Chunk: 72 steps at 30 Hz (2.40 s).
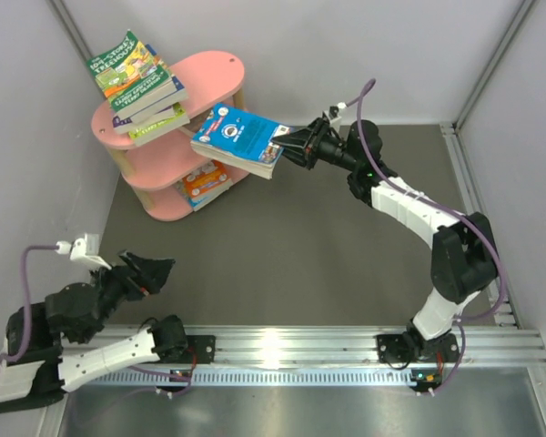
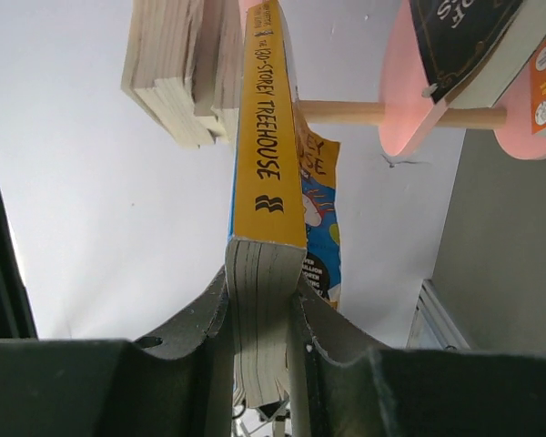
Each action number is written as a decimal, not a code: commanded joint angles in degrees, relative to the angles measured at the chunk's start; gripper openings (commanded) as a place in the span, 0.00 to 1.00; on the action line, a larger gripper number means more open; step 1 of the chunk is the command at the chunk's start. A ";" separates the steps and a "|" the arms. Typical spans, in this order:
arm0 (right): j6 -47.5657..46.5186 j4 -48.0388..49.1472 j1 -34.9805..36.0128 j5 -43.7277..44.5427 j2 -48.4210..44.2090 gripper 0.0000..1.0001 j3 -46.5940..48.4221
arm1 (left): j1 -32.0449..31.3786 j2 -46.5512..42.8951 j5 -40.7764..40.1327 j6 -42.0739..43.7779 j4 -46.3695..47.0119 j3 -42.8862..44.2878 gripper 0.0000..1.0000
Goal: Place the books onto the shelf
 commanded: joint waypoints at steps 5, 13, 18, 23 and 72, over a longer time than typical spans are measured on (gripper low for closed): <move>4.37 11.27 -0.26 -0.20 4.40 0.00 5.23 | -5.91 -2.80 -7.25 -4.67 -0.98 -1.03 0.96; 4.21 9.36 -0.35 0.85 11.52 0.00 12.06 | -6.44 -1.04 -9.27 -1.06 2.18 -1.91 0.96; 2.09 4.95 -0.35 3.22 18.27 0.00 20.25 | -6.88 0.27 -11.64 -0.35 3.15 -2.52 0.97; 0.25 -1.37 -0.44 5.51 24.70 0.00 32.11 | -7.32 1.24 -13.92 0.53 4.03 -3.58 0.97; -39.48 -46.55 6.68 30.29 30.51 0.87 58.76 | -7.85 2.21 -18.23 -1.23 2.98 -5.87 0.94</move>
